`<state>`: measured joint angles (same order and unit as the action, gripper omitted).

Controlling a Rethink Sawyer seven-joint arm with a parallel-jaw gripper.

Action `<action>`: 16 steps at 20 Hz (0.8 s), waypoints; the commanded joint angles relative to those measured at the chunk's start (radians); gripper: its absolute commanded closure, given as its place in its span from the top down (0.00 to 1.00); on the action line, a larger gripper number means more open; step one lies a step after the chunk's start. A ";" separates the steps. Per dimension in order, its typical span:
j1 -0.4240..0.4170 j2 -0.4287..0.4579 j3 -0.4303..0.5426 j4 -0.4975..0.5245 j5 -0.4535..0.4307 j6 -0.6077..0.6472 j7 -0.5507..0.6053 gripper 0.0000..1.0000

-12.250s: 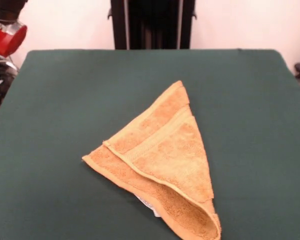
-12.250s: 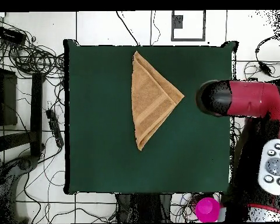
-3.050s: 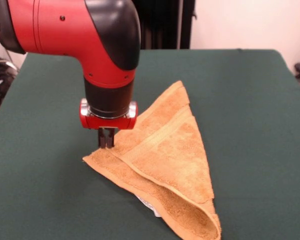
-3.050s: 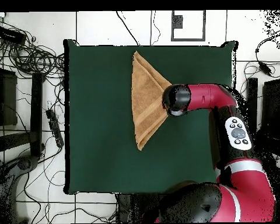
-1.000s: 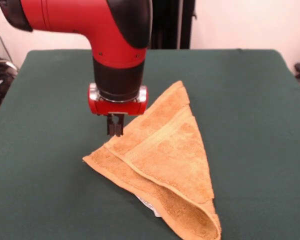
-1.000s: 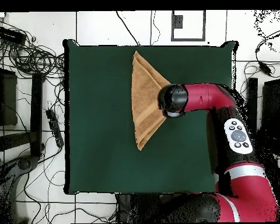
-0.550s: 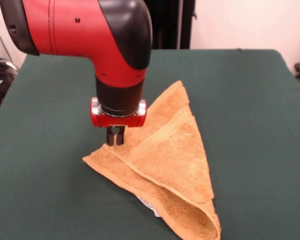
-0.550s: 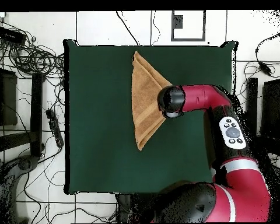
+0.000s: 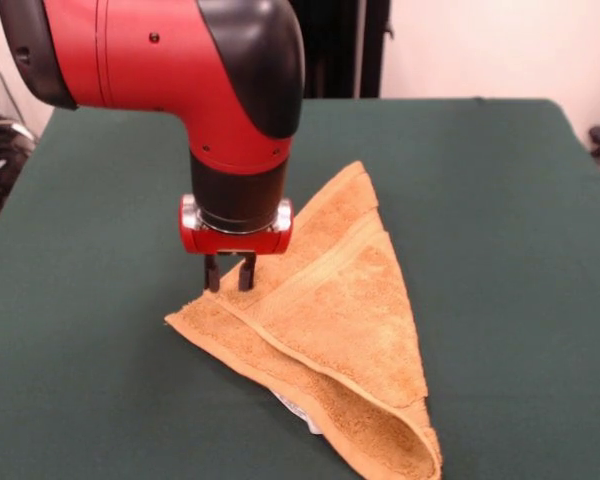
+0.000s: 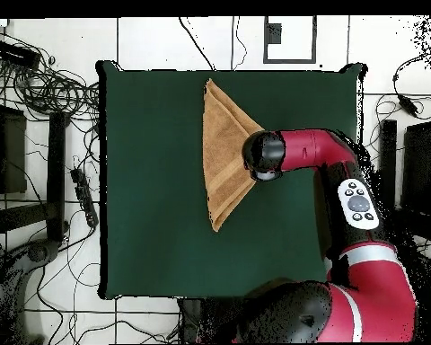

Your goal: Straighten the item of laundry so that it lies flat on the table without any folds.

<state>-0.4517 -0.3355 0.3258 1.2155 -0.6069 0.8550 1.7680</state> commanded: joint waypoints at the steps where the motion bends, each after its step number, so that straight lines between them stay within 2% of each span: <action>1: 0.035 0.051 0.068 0.012 -0.047 0.043 -0.242 1.00; 5: 0.032 0.055 0.068 0.008 -0.046 0.038 -0.238 1.00; 10: 0.065 0.027 0.016 -0.009 -0.064 0.082 -0.187 1.00; 16: 0.064 0.051 0.023 -0.027 -0.061 0.067 -0.189 1.00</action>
<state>-0.4365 -0.3327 0.3143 1.1986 -0.6170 0.8654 1.7680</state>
